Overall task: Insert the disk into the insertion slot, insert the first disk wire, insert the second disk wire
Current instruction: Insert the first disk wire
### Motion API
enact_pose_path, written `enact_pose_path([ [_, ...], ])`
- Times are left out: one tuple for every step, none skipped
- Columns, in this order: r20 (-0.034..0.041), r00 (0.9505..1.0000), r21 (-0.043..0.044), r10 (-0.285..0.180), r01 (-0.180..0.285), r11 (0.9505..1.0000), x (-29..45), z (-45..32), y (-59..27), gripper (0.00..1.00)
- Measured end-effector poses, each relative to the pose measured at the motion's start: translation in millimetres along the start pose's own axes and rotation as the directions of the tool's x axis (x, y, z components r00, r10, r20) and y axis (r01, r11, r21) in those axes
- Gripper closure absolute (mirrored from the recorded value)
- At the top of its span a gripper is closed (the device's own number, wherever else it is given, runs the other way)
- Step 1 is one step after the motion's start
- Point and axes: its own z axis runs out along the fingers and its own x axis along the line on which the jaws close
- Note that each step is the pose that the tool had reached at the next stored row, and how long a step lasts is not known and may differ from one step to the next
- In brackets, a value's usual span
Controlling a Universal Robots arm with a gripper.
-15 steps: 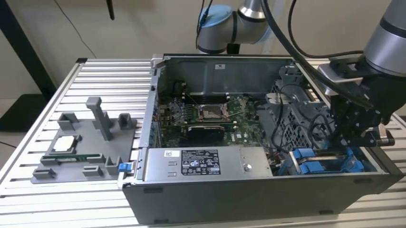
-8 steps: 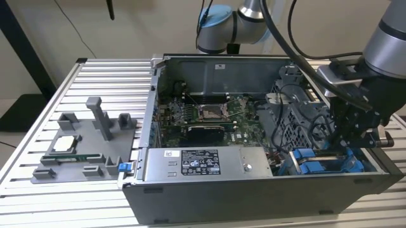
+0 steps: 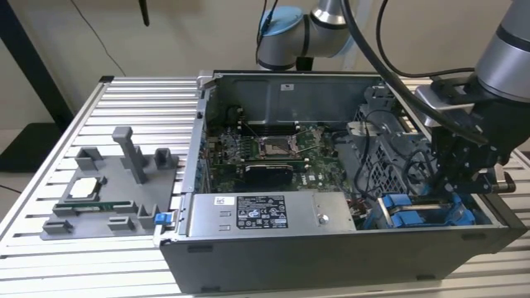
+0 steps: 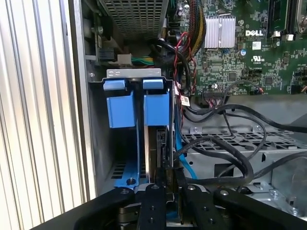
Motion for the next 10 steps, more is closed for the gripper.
enact_pose_path([
  [0.0000,1.0000,0.0000,0.000,0.000,1.0000,0.3,-0.1,0.0,1.00],
  [0.0002,1.0000,0.0000,0.000,0.000,1.0000,0.5,0.0,0.0,1.00],
  [0.0001,1.0000,0.0000,0.000,0.000,1.0000,0.8,0.0,-0.1,1.00],
  [-0.0001,1.0000,0.0000,0.000,0.000,1.0000,1.1,-0.1,-0.1,1.00],
  [-0.0001,1.0000,0.0000,0.000,0.000,1.0000,1.3,-0.1,-0.1,1.00],
  [0.0000,1.0000,0.0000,0.000,0.000,1.0000,1.3,-0.1,-0.1,1.00],
  [-0.0001,1.0000,0.0000,0.000,0.000,1.0000,1.3,0.0,-0.1,1.00],
  [-0.0002,1.0000,0.0006,0.000,0.000,1.0000,1.3,0.4,-0.1,1.00],
  [-0.0010,1.0000,0.0013,0.000,0.000,1.0000,1.3,1.1,-0.1,1.00],
  [-0.0029,1.0000,0.0021,-0.001,0.001,1.0000,1.4,1.8,0.0,1.00],
])
